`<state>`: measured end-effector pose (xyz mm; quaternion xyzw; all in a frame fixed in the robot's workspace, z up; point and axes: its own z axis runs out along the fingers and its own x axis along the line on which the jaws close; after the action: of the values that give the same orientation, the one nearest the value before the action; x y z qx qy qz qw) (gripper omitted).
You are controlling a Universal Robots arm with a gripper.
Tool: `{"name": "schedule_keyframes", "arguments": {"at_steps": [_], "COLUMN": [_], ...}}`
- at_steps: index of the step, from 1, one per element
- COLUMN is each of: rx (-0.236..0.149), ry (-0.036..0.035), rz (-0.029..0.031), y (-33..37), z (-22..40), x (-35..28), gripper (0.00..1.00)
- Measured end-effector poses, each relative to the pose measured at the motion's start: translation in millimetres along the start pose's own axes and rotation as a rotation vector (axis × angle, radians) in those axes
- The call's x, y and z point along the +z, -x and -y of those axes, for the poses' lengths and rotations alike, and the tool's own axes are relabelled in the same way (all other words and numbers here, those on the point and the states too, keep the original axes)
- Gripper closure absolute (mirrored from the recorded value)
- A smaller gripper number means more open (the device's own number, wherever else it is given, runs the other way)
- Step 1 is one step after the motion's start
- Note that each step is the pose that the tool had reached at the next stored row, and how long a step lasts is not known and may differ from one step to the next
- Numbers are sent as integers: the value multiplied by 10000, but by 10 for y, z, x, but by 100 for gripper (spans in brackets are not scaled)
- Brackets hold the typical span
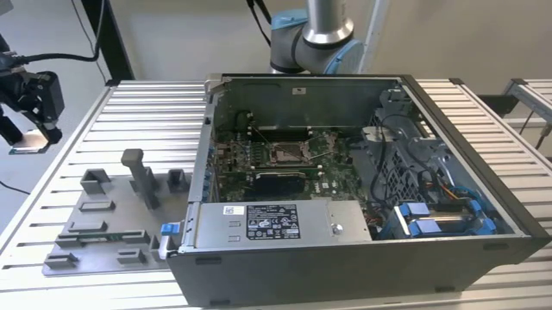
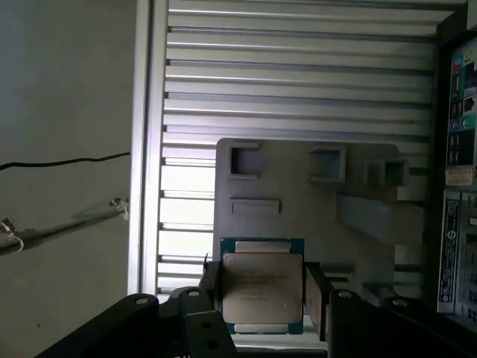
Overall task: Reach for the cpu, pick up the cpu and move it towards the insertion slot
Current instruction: 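Pick up the cpu and move it towards the insertion slot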
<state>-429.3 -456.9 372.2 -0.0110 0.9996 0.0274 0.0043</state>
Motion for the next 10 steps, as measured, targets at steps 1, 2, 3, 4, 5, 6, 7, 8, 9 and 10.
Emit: {"name": "schedule_keyframes", "arguments": {"at_steps": [1,2,3,4,5,6,7,8,9,10], "rx": [0,1,0,0,0,0,0,0,0,0], "ry": [0,-1,-1,-1,0,0,1,1,2,1], "rz": [0,-1,0,-1,1,0,1,3,3,2], "y": [0,0,0,0,1,1,1,1,1,1], "z": [-2,-3,-5,-6,-7,-8,-8,-8,-9,-9], "x": [-28,-50,-70,-88,-107,-124,-128,-127,-128,-129], "gripper": [100,100,100,100,100,100,100,100,100,100]}}
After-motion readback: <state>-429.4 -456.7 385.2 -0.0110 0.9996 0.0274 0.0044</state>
